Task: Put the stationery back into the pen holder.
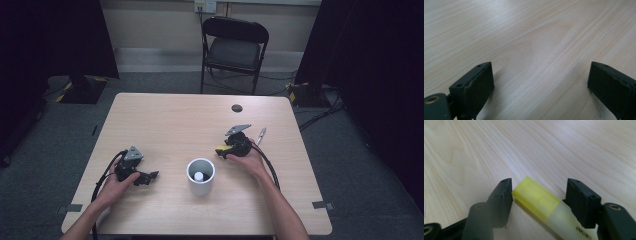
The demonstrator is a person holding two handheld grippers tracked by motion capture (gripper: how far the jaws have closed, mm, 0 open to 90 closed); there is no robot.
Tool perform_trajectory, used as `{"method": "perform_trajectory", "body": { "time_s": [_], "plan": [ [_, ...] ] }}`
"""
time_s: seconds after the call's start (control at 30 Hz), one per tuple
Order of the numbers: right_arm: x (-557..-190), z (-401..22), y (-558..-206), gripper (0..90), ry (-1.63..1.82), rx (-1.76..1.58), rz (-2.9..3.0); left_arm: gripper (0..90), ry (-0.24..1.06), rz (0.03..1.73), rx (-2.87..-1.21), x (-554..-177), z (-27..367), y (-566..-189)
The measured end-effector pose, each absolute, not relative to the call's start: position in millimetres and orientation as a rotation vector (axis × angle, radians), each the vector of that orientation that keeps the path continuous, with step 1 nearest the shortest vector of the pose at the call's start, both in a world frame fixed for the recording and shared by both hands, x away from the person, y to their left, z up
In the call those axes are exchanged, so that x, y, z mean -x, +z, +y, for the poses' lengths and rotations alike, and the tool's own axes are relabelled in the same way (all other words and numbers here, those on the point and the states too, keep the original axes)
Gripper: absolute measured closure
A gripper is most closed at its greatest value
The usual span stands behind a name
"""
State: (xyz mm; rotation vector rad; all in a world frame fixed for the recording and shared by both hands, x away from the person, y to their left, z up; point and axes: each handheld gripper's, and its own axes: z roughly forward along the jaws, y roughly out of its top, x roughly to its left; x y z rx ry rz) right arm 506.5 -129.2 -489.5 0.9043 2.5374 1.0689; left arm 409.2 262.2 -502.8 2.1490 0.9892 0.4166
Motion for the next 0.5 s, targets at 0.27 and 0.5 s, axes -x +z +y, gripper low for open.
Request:
{"method": "perform_trajectory", "body": {
  "time_s": [0.27,0.5],
  "plan": [
    [-507.0,-132.5,-490.7,54.5,1.051,-0.932,2.525,6.2,0.416,0.990,-2.148,-409.1,262.1,-502.8],
    [-506.5,-135.5,-491.3,62.3,1.064,-0.949,2.504,6.2,0.416,0.989,-2.149,-409.3,262.2,-502.8]
  ]
}}
